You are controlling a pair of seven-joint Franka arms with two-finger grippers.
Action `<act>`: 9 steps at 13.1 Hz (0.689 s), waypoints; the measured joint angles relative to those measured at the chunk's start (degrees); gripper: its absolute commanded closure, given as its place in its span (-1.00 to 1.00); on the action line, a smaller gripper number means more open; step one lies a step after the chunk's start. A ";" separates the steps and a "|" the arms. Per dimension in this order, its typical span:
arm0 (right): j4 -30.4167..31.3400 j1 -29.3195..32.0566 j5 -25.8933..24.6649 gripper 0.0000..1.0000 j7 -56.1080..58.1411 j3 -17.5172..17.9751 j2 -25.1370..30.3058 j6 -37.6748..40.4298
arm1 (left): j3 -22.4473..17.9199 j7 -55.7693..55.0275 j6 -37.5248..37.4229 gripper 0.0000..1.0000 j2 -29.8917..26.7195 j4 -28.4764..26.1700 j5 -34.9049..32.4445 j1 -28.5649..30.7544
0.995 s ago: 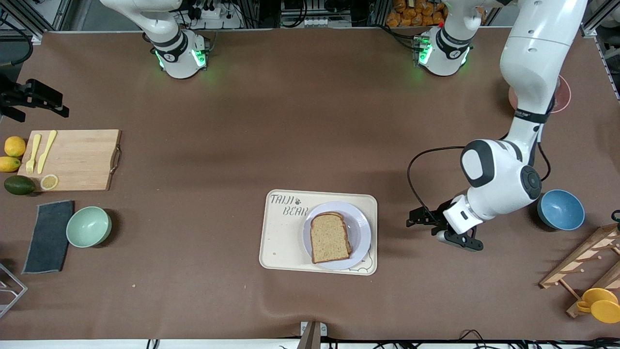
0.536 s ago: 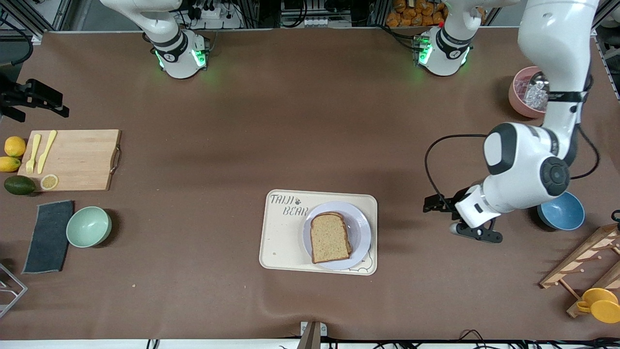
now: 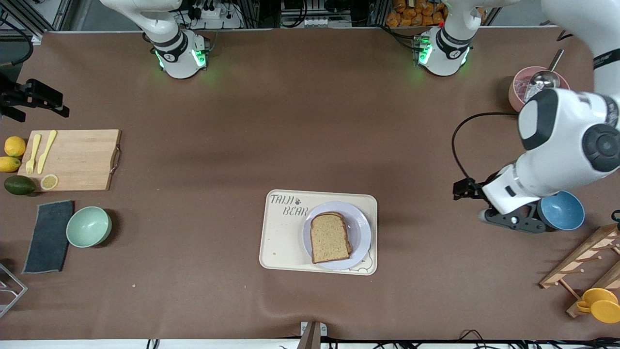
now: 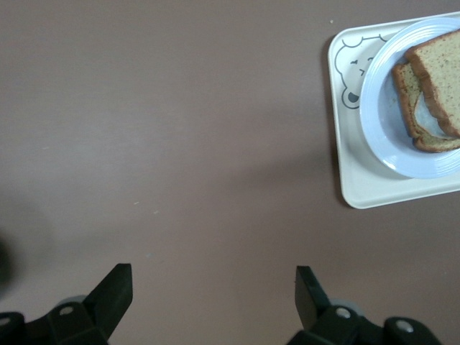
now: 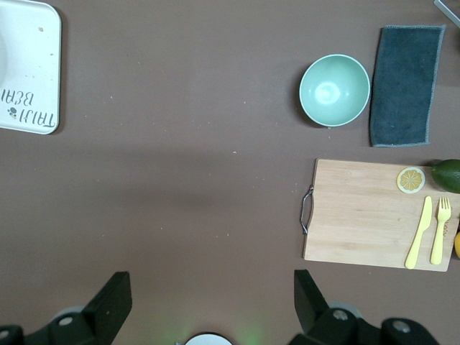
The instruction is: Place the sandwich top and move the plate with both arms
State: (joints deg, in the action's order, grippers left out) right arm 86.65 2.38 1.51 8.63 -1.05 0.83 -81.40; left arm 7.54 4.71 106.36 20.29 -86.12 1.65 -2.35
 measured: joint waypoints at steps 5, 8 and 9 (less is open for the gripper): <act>0.00 -0.01 0.00 -1.00 0.01 0.04 0.00 0.01 | 0.24 0.71 -7.93 -1.00 -2.09 4.08 0.01 4.67; 0.00 -0.01 0.00 -1.00 0.01 0.06 0.00 0.02 | 0.21 2.85 -10.14 -1.00 -3.19 4.96 0.75 7.67; 0.00 -0.01 0.00 -1.00 0.01 0.06 0.00 0.02 | 0.23 1.89 -11.54 -1.00 -4.24 5.06 0.69 7.26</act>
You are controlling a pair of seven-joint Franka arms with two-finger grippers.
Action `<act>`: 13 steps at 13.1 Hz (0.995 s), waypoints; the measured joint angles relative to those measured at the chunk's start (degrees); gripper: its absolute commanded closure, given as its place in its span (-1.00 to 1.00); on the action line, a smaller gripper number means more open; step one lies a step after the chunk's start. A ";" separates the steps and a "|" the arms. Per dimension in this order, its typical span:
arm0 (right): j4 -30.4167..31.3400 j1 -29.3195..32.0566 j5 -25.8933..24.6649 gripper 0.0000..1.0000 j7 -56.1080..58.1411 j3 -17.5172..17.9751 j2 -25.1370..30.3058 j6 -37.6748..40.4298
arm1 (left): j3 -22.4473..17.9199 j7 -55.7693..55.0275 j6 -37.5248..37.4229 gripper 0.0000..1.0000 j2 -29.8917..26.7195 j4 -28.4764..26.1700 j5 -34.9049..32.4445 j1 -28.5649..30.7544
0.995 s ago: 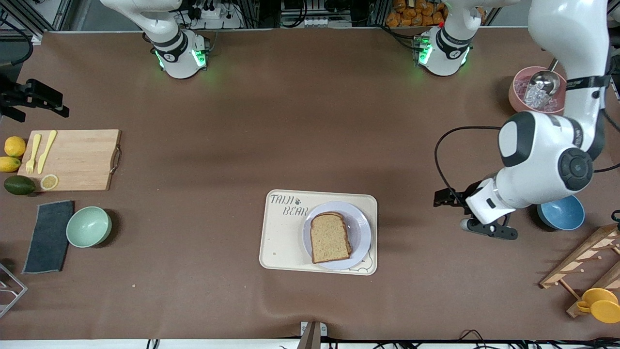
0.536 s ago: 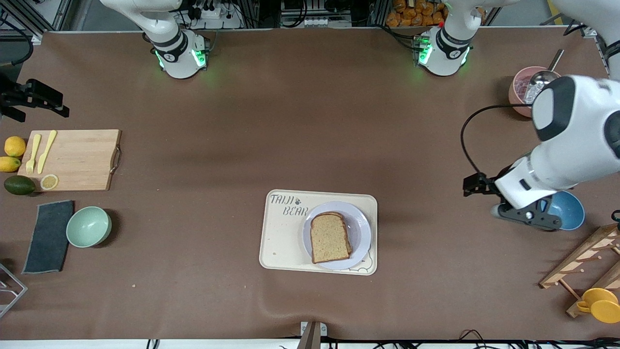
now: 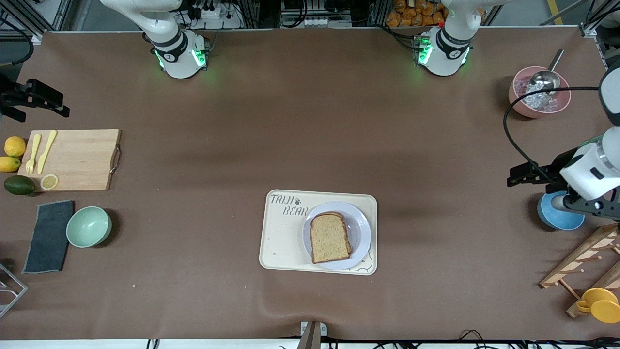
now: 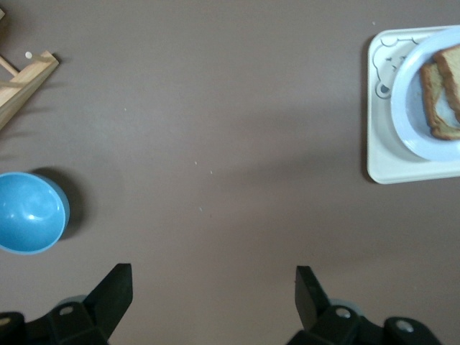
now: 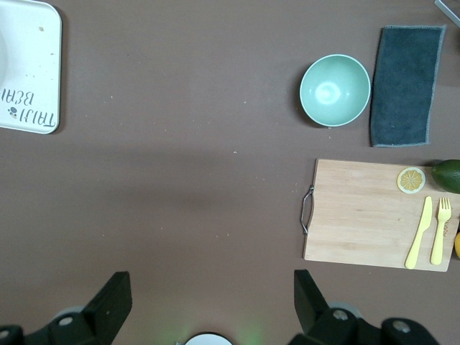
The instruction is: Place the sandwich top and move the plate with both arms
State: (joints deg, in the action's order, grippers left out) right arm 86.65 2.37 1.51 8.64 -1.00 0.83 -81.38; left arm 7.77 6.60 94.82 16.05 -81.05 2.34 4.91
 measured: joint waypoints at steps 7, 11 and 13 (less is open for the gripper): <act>0.00 0.00 0.00 -1.00 0.01 0.05 0.00 0.00 | -5.07 -12.35 -10.01 -1.00 -8.84 -0.31 -0.45 -8.08; 0.00 0.00 0.00 -1.00 0.01 0.05 0.00 0.00 | -6.64 -12.35 -12.34 -1.00 -11.40 -1.22 -0.45 -8.39; 0.00 0.00 0.00 -1.00 0.01 0.05 0.00 0.00 | -6.65 -12.35 -12.39 -1.00 -12.70 -2.50 -0.45 -8.41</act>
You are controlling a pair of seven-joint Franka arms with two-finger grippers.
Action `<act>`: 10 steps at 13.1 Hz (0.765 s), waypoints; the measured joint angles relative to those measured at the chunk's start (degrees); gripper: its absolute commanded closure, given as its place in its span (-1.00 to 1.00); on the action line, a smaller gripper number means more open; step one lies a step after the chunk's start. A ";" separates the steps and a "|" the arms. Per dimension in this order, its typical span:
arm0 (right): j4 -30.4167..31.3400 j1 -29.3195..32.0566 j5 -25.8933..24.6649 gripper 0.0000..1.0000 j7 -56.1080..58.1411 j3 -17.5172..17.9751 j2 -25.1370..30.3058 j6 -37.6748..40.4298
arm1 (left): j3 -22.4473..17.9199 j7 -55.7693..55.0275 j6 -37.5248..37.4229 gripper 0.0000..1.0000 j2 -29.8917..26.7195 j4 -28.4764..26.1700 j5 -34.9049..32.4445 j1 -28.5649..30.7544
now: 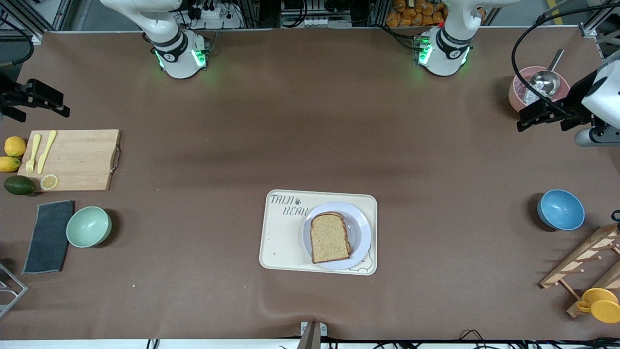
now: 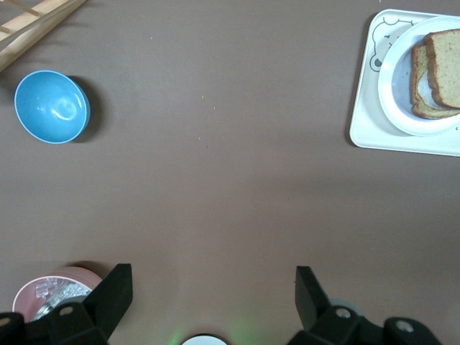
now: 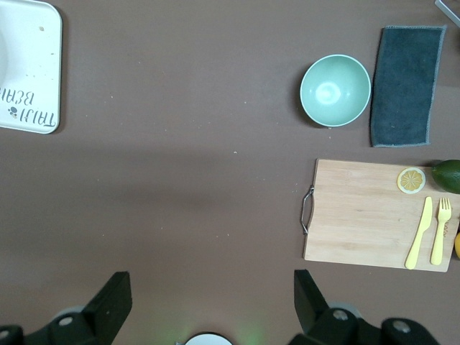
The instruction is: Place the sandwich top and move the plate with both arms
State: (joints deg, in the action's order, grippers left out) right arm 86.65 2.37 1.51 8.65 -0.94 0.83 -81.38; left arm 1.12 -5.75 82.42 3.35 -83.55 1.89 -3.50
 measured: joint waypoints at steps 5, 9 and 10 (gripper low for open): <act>0.00 0.00 0.00 -1.00 0.00 0.00 0.00 0.00 | 0.00 0.00 2.61 -1.00 -3.25 -5.38 0.00 0.01; 0.00 0.00 0.00 -1.00 0.00 0.00 0.00 0.00 | -0.18 0.02 3.31 -1.00 -3.18 -5.96 0.00 0.86; 0.00 0.00 0.00 -1.00 0.00 0.00 0.00 0.00 | -0.35 0.06 3.64 -1.00 -3.17 -5.92 0.00 1.32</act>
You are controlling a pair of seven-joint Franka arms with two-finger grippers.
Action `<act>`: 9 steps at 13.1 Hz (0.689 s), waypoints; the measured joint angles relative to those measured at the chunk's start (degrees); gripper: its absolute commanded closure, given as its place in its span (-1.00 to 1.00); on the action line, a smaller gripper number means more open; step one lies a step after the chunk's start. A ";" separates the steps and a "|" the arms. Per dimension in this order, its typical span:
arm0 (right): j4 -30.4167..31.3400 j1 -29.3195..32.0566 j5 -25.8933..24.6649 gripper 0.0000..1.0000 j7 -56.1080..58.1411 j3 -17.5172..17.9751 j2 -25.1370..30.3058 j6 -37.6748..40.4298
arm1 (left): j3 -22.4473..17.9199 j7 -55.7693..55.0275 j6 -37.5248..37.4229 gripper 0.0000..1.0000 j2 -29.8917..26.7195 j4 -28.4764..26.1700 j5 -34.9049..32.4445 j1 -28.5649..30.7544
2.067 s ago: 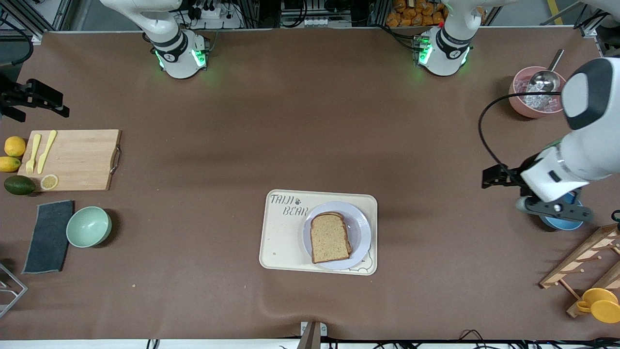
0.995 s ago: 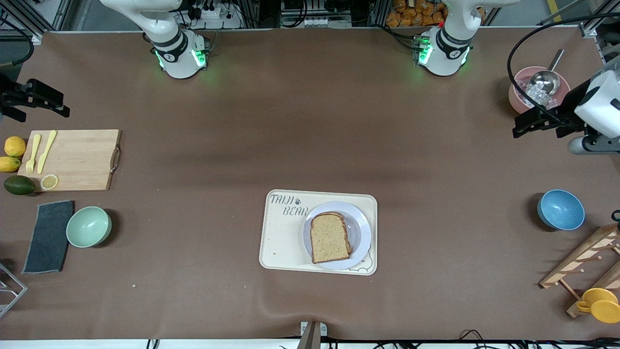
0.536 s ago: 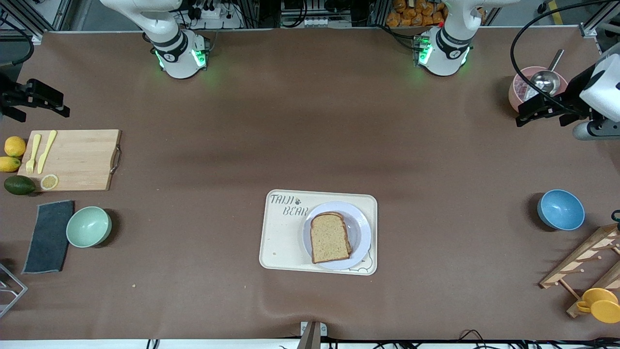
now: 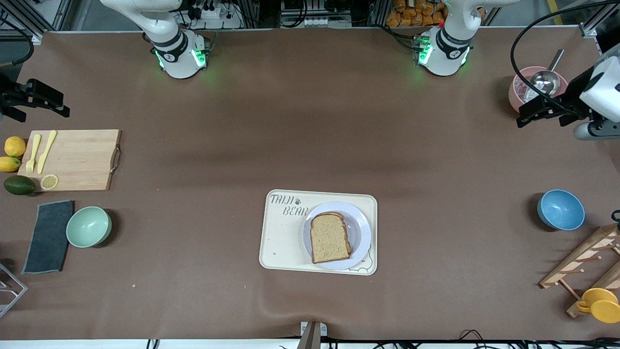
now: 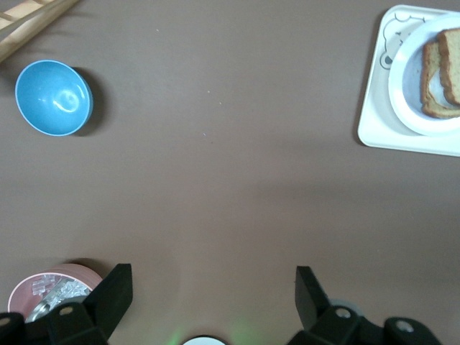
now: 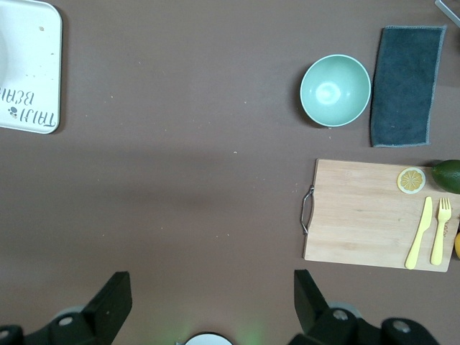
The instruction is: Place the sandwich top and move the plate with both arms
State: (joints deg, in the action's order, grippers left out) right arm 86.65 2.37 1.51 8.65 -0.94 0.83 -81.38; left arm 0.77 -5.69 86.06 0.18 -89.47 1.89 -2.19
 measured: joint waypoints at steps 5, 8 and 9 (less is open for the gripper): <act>0.00 0.00 0.00 -1.00 0.00 0.00 0.00 0.00 | -0.14 0.00 0.22 -1.00 0.00 0.32 -1.56 0.79; 0.00 0.00 0.00 -1.00 0.00 0.00 0.00 0.00 | -0.14 0.00 0.22 -1.00 0.00 0.38 -1.61 0.78; 0.00 0.00 0.00 -1.00 0.00 0.00 0.00 0.00 | -0.14 0.00 0.21 -1.00 0.00 0.41 -1.61 0.78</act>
State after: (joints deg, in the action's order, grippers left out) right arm 86.65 2.37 1.51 8.65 -0.94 0.83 -81.38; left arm 0.63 -5.69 86.28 0.18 -89.06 0.28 -1.41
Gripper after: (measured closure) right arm 0.000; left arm 0.000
